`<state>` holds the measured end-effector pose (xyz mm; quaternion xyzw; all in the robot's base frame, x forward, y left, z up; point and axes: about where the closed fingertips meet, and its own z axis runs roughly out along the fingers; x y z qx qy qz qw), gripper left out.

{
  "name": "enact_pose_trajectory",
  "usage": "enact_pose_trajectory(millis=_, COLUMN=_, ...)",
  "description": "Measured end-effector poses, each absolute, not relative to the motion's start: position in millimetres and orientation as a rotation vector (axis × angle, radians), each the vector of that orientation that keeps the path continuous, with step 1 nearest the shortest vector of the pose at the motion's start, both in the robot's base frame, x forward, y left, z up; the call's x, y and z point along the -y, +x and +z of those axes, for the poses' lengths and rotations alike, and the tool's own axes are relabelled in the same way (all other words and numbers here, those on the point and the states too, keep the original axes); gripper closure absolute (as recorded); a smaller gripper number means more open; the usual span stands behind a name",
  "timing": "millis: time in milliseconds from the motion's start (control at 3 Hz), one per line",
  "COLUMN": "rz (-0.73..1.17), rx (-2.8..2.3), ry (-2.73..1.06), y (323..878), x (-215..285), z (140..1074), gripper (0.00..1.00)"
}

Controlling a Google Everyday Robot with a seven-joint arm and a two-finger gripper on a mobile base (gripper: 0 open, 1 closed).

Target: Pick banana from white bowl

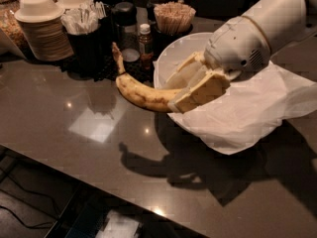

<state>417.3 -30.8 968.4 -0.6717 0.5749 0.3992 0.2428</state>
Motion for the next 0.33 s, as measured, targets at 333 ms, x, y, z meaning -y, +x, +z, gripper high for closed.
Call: enact_pose_trajectory(millis=333, rz=1.085, rx=-1.575, ry=-1.826, y=419.5, x=26.8, z=967.1, gripper=1.00)
